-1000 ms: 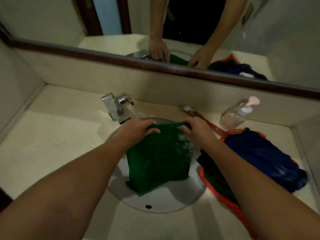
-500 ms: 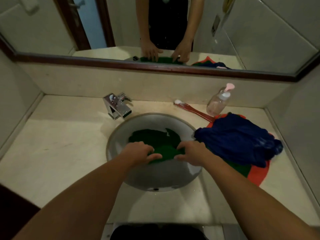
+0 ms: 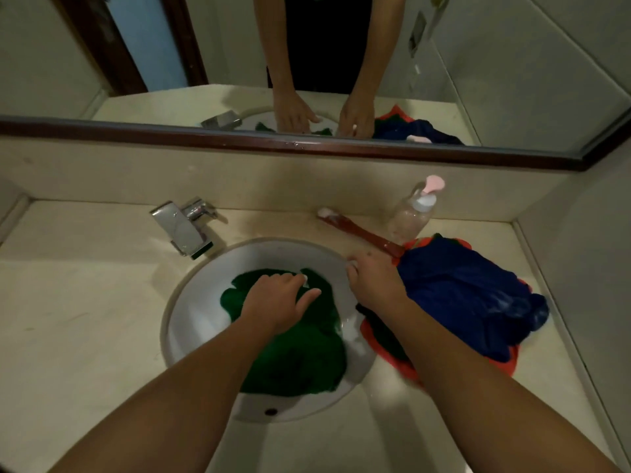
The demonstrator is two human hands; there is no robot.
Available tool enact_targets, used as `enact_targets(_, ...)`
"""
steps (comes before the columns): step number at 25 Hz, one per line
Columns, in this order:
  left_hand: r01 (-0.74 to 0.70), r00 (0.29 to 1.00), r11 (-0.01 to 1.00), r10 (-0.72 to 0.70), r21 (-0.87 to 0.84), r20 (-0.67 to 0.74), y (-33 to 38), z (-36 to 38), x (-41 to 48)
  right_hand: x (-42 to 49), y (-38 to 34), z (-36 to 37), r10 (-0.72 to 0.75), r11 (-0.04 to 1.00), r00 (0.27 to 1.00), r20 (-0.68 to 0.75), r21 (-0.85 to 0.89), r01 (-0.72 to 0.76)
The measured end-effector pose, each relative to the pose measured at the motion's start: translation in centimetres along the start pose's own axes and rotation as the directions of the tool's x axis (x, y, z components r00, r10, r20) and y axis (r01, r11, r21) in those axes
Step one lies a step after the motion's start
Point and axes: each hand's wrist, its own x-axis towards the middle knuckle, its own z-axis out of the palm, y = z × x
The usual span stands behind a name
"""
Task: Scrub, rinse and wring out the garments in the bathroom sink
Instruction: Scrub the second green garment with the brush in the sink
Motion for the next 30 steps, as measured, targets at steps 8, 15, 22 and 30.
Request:
enact_targets(8, 0.244, 0.970, 0.942, -0.238, -0.230, 0.057, 1.9, 1.9, 7.3, 11.2, 4.8, 1.2, 0.020, 0.999, 0.999, 0.040, -0.034, -0.018)
enact_targets(15, 0.466, 0.876, 0.447, -0.357, -0.764, 0.325, 4.4, 1.9, 11.5, 8.8, 3.8, 2.1, 0.050, 0.876, 0.985, 0.163, 0.467, -0.122)
enact_targets(22, 0.394, 0.893, 0.051, -0.257, -0.918, 0.369, 8.4, -2.4, 11.3, 1.9, 1.1, -1.0, 0.229, 0.635, 0.970, 0.084, 0.742, -0.214)
enact_targets(30, 0.246, 0.961, 0.236, -0.185, -0.940, 0.205, 10.7, -4.7, 12.0, -1.6, 3.1, -5.4, 0.311, 0.690, 0.950, -0.007, 0.690, -0.221)
